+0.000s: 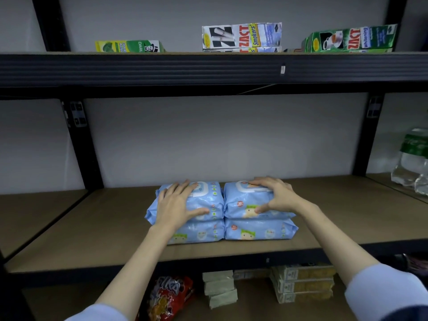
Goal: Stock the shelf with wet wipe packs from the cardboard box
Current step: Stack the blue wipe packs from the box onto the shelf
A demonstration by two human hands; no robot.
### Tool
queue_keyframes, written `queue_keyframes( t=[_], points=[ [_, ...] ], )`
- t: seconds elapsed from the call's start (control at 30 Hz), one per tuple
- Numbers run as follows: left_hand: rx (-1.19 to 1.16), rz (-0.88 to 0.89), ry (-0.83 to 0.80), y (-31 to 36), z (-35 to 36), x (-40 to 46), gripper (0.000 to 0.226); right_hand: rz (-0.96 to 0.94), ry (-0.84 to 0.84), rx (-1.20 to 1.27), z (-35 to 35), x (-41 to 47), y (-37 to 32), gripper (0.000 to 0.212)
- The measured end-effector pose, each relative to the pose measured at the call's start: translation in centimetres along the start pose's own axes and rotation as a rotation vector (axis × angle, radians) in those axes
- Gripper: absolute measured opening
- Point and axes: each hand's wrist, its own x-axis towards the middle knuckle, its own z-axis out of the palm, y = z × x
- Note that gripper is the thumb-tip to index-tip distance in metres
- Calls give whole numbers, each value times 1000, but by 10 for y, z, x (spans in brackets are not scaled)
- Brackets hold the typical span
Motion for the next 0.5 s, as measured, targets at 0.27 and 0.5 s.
queue_keyframes(
  t=[0.27, 0.5],
  points=[
    [53, 11, -100, 2, -8, 4, 113, -29, -46, -21, -2, 3, -4, 83],
    [20, 112, -105, 44, -15, 17, 106, -28, -13, -31, -31, -19, 32, 99]
  ],
)
